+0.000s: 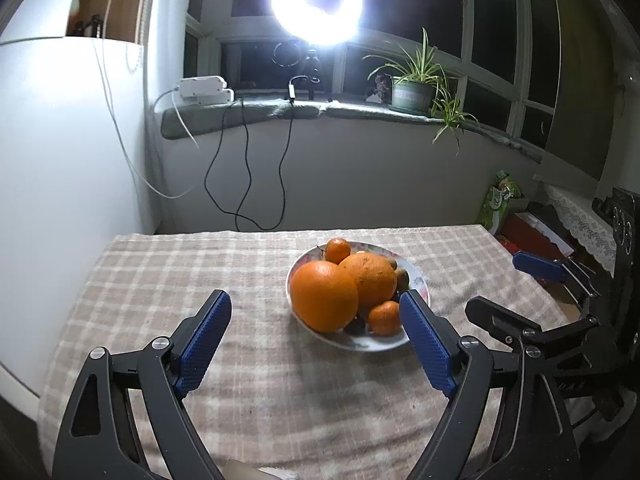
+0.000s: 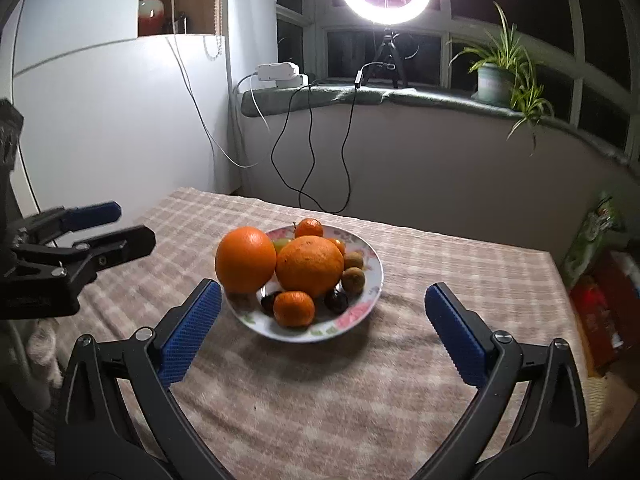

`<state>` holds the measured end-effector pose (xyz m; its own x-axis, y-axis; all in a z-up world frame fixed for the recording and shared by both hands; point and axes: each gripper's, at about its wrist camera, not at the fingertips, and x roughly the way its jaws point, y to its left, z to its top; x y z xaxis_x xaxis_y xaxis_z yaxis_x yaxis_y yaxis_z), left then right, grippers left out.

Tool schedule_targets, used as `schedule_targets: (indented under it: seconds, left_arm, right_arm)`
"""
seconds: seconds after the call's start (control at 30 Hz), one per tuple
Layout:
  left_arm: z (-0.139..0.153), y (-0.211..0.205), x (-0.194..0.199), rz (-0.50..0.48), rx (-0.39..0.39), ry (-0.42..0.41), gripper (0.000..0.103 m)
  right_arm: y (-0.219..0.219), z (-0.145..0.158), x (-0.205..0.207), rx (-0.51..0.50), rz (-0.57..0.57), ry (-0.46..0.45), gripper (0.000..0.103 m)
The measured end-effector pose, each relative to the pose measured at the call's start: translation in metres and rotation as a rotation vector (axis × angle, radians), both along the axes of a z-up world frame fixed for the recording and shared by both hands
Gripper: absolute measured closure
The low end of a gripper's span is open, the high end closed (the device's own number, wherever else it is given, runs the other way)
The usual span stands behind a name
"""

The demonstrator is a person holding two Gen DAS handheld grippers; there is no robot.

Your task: Organize fruits

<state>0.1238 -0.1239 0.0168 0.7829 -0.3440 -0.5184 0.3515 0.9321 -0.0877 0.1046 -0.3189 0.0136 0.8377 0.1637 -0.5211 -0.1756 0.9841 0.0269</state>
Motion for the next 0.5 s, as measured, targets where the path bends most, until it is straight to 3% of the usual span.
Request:
schedule_targets:
  seconds: [0.5]
  left_arm:
    - [-0.008,0.009,-0.020,0.039,-0.012,0.002,0.017]
  right_arm:
    - [-0.001,-0.006,-0.013,0.016,-0.005,0.020,0.000]
